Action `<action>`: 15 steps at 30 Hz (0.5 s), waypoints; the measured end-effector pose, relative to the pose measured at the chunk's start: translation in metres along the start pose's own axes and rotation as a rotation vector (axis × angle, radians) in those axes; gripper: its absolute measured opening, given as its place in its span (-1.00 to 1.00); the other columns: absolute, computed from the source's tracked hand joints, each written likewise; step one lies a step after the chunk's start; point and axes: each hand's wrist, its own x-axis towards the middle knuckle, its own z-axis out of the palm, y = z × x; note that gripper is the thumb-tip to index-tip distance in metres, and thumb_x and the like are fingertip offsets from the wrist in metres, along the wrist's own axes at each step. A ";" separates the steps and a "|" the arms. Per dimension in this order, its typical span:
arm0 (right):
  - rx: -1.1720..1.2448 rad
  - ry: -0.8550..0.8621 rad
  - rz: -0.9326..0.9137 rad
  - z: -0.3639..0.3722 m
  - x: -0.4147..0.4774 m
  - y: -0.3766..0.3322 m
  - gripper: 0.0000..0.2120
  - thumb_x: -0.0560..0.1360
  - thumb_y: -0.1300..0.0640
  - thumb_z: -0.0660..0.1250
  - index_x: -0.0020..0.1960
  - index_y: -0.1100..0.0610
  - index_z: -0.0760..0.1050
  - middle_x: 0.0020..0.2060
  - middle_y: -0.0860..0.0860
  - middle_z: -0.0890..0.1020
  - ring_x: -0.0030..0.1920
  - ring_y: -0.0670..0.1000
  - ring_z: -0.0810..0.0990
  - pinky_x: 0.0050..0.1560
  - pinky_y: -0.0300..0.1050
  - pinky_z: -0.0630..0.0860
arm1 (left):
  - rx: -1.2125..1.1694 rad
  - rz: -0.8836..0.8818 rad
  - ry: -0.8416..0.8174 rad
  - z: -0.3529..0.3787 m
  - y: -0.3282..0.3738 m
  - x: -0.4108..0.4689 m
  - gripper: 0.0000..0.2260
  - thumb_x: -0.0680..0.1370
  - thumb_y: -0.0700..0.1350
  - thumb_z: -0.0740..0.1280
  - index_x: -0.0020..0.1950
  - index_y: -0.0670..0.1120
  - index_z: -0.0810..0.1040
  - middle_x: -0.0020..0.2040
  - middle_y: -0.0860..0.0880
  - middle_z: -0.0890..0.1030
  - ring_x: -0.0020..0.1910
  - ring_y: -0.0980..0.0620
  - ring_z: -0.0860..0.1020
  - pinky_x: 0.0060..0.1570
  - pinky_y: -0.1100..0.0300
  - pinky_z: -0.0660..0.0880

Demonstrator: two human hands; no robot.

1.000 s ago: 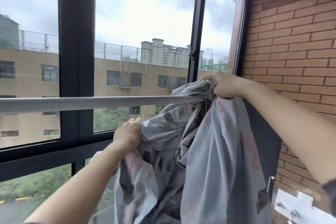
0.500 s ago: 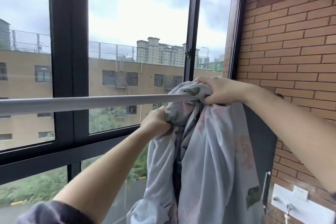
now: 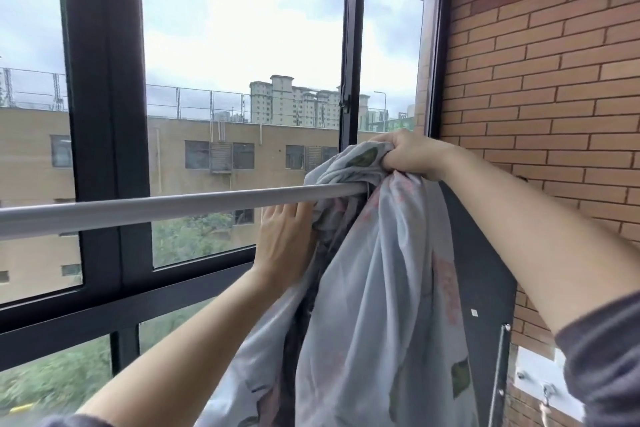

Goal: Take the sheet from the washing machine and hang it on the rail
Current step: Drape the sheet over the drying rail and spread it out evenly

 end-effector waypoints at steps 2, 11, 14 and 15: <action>0.066 -0.036 0.041 -0.002 0.004 -0.001 -0.53 0.43 0.44 0.06 0.14 0.09 0.56 -0.02 0.14 0.63 -0.04 0.05 0.61 0.04 -0.04 0.60 | -0.069 -0.012 0.023 -0.001 0.002 -0.002 -0.45 0.34 -0.29 0.41 0.26 -0.13 0.30 0.02 -0.21 0.56 -0.07 -0.26 0.53 -0.08 -0.03 0.51; 0.248 -0.032 0.215 -0.012 0.007 0.008 -0.72 0.43 0.47 0.04 -0.25 0.21 0.44 -0.40 0.07 0.54 -0.40 -0.04 0.50 -0.38 -0.23 0.50 | -0.146 -0.096 -0.137 0.004 -0.003 0.022 -0.90 0.46 -0.18 0.29 -0.06 -0.13 0.42 -0.14 -0.13 0.54 -0.22 -0.22 0.51 -0.31 0.10 0.28; 0.394 -0.044 0.270 -0.009 0.007 0.016 -0.75 0.45 0.44 0.02 -0.25 0.23 0.40 -0.41 0.09 0.49 -0.48 -0.05 0.50 -0.49 -0.26 0.49 | -0.301 -0.135 -0.138 0.005 -0.009 0.044 -0.87 0.54 -0.08 0.16 -0.17 -0.02 0.25 -0.19 -0.01 0.44 -0.26 -0.09 0.43 -0.30 0.07 0.32; 0.437 -0.042 0.293 -0.008 0.008 0.020 -0.76 0.46 0.42 0.01 -0.25 0.24 0.38 -0.40 0.09 0.47 -0.49 -0.05 0.49 -0.49 -0.26 0.48 | -0.276 -0.159 -0.137 0.008 -0.010 0.050 -0.85 0.55 -0.06 0.16 -0.18 -0.03 0.23 -0.20 -0.02 0.44 -0.25 -0.11 0.45 -0.30 0.05 0.35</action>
